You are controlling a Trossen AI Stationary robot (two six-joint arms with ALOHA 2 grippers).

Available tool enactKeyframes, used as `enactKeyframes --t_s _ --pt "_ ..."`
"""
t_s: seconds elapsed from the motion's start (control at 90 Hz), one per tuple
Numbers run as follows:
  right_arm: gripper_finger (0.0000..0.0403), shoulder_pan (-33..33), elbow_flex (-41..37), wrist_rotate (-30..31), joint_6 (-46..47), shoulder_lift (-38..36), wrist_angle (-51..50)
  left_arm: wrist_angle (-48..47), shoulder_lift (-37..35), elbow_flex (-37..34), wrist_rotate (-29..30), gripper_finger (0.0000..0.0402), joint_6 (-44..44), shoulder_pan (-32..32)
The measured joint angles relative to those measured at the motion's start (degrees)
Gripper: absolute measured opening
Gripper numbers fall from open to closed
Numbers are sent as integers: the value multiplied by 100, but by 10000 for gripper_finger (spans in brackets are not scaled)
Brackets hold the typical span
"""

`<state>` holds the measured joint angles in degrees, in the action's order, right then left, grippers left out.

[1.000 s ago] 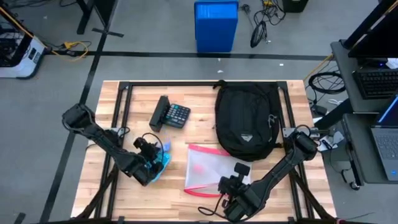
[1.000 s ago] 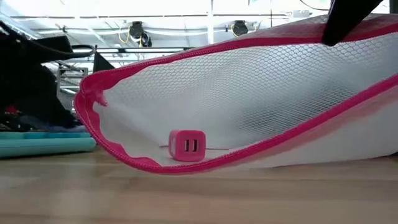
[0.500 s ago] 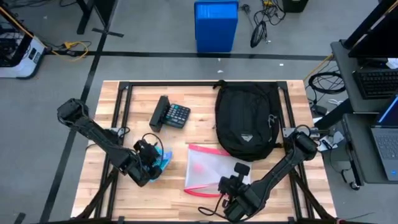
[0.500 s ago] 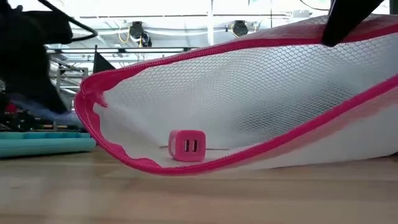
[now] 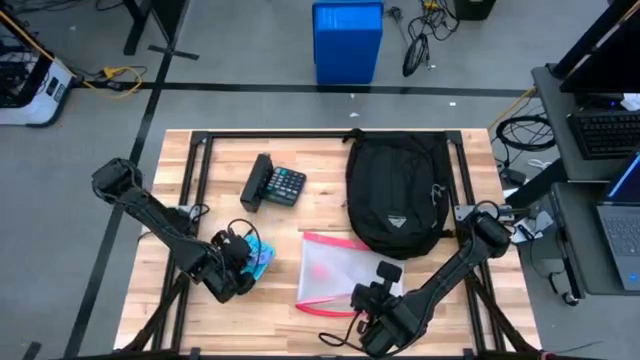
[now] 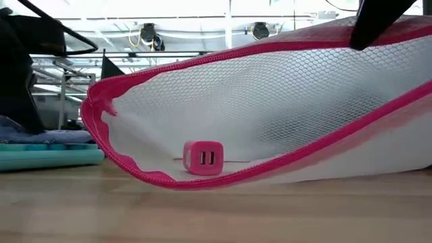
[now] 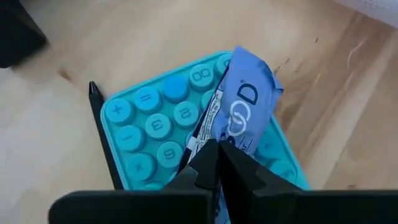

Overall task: Unpack backpack
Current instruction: Remove the violet chocolate bar from the white zip bag, then remove the pink earphone from the white zip bag

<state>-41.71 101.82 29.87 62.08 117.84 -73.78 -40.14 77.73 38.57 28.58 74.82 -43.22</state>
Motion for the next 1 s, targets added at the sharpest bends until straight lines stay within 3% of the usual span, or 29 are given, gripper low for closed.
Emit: enactKeyframes --t_s 0.111,0.356,0.5,0.711,0.867,1.0 --pt "0 0 0 0 4 0 2 -48 0 0 149 41 -39 0" --pt "0 -2 0 -2 24 0 14 -92 2 -2 274 153 -59 0" --pt "0 0 0 13 52 0 -8 -125 2 13 326 194 -101 2" --pt "0 13 0 74 180 0 -105 -252 -21 457 478 204 -705 13" --pt "0 33 0 331 230 0 -120 -317 -44 923 919 194 -837 13" --pt "0 199 0 887 210 0 -110 719 -44 1206 1104 186 -1739 7"
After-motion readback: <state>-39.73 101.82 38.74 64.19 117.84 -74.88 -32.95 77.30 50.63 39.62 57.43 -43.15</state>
